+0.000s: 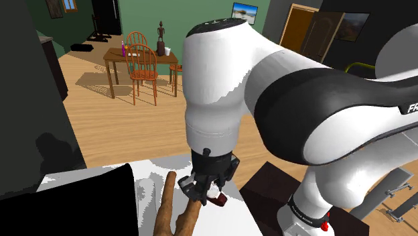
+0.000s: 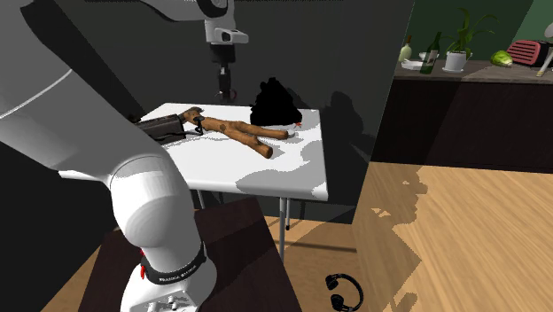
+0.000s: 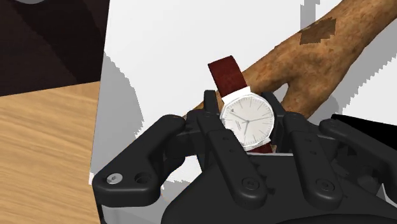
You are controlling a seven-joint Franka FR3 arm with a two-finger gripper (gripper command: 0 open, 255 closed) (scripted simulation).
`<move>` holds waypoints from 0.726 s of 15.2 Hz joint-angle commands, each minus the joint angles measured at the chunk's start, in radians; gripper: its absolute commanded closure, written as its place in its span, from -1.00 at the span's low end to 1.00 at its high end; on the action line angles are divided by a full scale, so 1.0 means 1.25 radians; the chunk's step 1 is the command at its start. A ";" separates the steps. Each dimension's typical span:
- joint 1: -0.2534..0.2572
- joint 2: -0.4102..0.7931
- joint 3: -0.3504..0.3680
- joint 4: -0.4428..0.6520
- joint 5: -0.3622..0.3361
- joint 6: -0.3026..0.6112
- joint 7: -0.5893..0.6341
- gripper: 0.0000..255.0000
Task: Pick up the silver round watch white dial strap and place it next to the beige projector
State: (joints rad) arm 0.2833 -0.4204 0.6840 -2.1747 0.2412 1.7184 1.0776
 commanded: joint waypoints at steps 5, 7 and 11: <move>0.063 -0.072 0.047 -0.027 0.071 -0.025 0.081 1.00; 0.083 -0.091 0.065 -0.030 0.093 -0.034 0.111 1.00; 0.120 -0.120 0.106 -0.026 0.136 -0.049 0.175 1.00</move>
State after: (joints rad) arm 0.4189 -0.5578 0.8046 -2.2130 0.3955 1.6701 1.2721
